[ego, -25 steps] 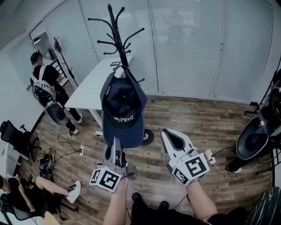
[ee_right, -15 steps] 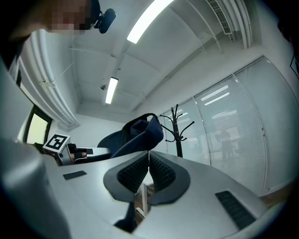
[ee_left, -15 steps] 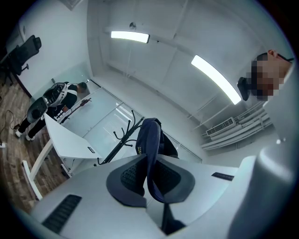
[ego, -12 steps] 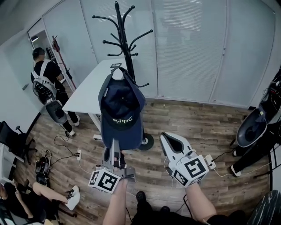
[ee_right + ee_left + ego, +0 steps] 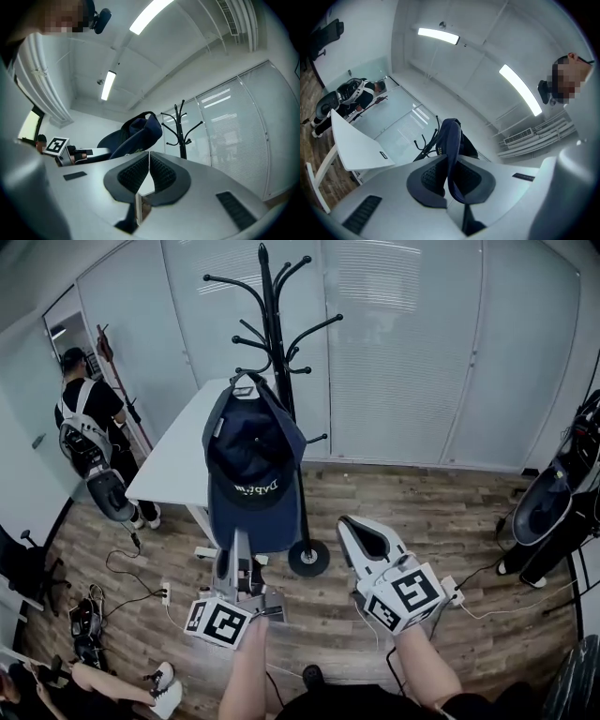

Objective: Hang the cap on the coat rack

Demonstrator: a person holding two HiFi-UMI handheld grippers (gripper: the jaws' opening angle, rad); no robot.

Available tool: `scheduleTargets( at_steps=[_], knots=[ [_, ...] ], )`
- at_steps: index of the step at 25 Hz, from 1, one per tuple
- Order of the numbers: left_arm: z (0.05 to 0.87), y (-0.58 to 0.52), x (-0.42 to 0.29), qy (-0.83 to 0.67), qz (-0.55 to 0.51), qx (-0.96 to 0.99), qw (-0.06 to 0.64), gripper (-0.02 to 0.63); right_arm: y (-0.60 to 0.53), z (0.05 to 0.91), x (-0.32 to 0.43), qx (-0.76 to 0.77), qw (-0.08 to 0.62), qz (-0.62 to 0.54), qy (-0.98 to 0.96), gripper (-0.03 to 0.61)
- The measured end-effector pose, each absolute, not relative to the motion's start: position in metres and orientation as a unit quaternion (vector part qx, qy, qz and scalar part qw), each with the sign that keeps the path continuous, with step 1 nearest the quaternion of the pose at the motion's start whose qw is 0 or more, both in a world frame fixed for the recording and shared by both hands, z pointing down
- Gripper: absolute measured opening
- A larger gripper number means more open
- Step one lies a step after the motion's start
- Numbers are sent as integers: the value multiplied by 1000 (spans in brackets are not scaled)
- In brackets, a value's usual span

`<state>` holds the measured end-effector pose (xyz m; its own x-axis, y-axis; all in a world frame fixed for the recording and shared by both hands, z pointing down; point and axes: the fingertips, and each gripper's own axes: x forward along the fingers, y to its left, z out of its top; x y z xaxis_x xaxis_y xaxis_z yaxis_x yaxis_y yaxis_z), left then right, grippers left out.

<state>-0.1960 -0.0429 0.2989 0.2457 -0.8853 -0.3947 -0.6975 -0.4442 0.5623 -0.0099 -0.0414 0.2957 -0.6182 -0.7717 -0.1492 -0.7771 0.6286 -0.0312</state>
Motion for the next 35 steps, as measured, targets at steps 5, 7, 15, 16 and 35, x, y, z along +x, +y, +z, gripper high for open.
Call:
scheduleTargets(
  at_steps=[5, 7, 15, 16, 35],
  knots=[
    [300, -53, -211, -485, -347, 793, 126, 31, -48, 304, -23, -453, 80, 15, 888, 32],
    [303, -63, -217, -481, -348, 793, 132, 31, -52, 307, -32, -454, 72, 18, 888, 32],
    [313, -82, -217, -464, -358, 799, 137, 31, -61, 326, -32, -463, 62, 10, 884, 32],
    [312, -86, -216, -463, -359, 799, 137, 31, -67, 327, -30, -462, 63, 9, 885, 32],
    [279, -206, -215, -504, -381, 767, 106, 31, -224, 290, -23, -386, 110, 20, 916, 32]
  ],
)
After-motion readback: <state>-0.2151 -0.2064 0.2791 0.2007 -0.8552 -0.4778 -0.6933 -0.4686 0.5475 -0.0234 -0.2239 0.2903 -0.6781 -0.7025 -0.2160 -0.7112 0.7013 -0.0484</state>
